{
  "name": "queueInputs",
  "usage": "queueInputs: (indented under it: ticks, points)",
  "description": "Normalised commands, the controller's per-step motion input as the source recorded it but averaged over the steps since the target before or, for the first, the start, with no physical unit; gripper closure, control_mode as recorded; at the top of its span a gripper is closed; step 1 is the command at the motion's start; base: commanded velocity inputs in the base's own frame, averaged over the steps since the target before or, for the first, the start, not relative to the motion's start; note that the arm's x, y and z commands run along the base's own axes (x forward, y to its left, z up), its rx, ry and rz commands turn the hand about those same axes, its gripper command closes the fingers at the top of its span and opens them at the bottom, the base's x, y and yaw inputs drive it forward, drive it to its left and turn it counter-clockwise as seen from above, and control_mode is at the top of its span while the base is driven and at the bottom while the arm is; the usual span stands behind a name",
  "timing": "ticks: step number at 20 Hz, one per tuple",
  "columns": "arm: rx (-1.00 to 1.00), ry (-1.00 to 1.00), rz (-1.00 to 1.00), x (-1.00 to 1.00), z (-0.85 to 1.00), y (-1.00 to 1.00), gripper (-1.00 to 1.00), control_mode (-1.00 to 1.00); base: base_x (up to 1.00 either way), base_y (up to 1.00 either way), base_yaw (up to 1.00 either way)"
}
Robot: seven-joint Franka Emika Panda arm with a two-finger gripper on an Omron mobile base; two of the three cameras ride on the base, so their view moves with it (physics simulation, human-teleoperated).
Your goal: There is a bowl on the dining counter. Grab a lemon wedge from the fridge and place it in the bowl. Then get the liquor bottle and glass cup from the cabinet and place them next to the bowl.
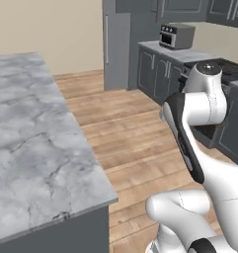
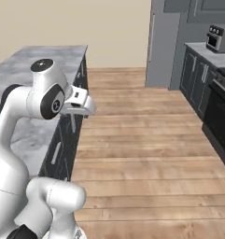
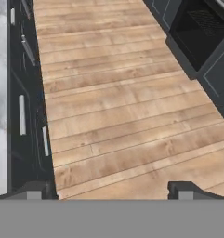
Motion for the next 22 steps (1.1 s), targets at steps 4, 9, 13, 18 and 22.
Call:
queueInputs:
  ticks: [4,9,13,18,22]
  points:
    - [0.0,0.0,0.0,0.0,0.0,0.0,-1.0,1.0,0.45,-1.0,0.18]
    - [0.0,0.0,0.0,0.0,0.0,0.0,-1.0,1.0,0.77,-1.0,0.23]
    - [0.0,0.0,0.0,0.0,0.0,0.0,-1.0,1.0,1.0,-0.71,0.21]
    - [0.0,0.0,0.0,0.0,0.0,0.0,-1.0,1.0,1.0,-0.33,0.1]
    - [0.0,0.0,0.0,0.0,0.0,0.0,-1.0,1.0,1.0,-0.15,0.03]
